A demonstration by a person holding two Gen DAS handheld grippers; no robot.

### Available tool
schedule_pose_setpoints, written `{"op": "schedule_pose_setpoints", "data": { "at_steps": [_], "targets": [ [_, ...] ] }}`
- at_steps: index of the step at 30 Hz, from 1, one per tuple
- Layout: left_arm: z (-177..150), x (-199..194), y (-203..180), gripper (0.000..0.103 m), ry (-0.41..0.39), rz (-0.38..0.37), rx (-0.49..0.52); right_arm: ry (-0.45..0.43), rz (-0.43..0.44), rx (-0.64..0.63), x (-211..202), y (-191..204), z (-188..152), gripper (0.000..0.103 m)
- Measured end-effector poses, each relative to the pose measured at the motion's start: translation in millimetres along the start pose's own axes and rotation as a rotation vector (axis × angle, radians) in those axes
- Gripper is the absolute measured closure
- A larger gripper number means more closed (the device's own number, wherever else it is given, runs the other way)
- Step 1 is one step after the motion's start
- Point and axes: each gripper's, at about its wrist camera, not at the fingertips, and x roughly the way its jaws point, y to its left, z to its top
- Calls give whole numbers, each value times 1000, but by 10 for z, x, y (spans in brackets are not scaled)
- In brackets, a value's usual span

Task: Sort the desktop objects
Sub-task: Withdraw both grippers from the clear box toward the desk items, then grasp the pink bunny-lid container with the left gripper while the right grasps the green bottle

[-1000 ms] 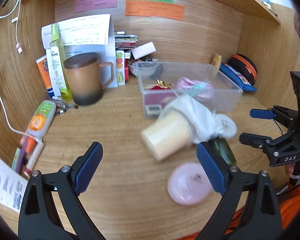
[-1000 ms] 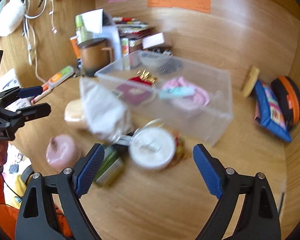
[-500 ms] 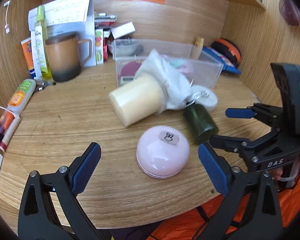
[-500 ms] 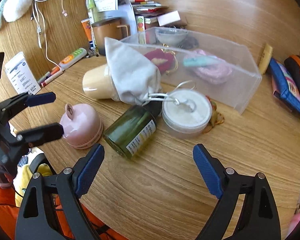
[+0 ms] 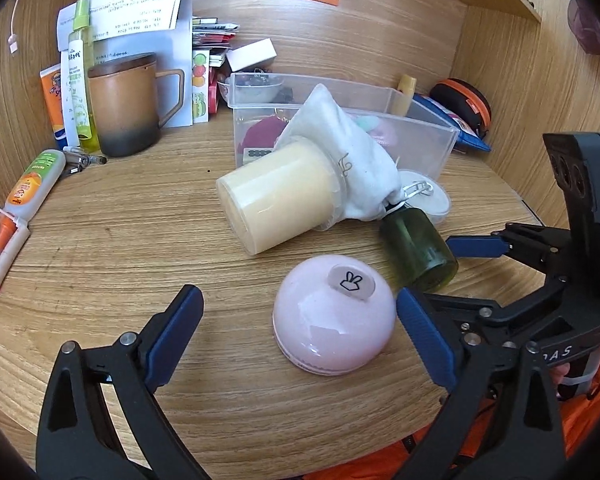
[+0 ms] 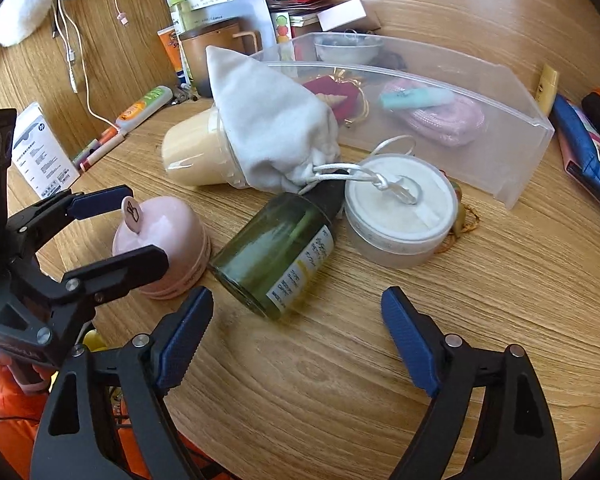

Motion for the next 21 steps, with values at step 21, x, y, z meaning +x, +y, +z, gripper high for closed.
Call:
{"op": "schedule_pose_setpoints", "data": {
  "at_steps": [21],
  "targets": [
    [6,124,13,4,31,40,5,-55,-17,-49,87,102,89,47]
  ]
}}
